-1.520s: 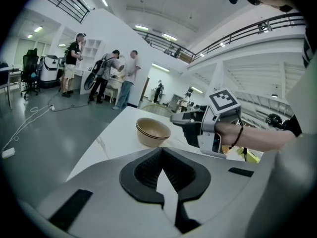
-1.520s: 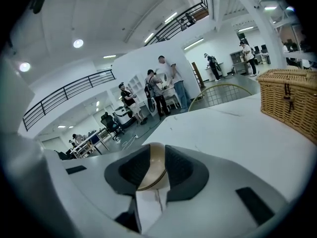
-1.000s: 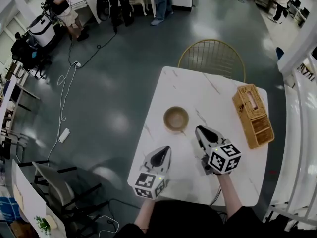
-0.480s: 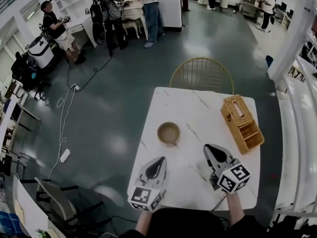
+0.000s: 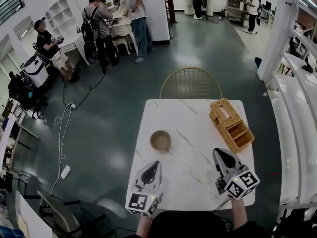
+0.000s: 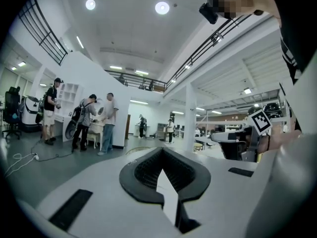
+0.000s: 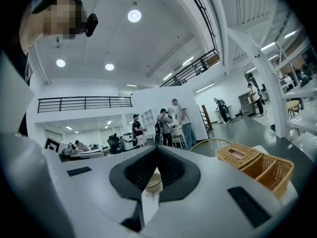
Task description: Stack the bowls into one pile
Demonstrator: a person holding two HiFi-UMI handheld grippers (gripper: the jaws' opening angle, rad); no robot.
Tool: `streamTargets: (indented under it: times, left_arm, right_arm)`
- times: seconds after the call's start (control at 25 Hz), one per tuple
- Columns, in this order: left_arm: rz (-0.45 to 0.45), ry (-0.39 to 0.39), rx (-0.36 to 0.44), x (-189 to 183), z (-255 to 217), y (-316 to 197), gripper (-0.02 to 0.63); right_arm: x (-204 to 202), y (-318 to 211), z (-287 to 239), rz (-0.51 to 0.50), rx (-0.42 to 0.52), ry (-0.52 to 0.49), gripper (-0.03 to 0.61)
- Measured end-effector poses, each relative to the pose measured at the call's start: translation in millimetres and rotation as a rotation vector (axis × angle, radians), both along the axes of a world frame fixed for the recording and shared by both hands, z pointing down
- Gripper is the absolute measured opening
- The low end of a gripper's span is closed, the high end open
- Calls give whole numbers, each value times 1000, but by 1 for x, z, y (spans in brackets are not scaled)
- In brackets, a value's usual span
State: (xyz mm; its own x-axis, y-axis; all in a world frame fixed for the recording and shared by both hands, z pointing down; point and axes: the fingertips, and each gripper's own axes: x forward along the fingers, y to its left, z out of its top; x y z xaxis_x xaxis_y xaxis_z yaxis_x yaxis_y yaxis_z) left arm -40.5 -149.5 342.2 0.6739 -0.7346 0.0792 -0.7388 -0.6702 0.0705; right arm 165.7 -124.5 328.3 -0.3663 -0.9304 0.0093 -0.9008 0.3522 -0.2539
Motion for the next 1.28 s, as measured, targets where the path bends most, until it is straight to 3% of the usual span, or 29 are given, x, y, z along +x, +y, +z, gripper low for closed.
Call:
streamTargets:
  times: [0.44, 1.28]
  left_arm:
    - [-29, 13, 50, -9, -20, 4, 14]
    - [-76, -6, 63, -3, -26, 13, 14]
  right_arm:
    - [32, 25, -21, 107, 65, -14, 14]
    - [59, 45, -16, 181, 61, -7, 14]
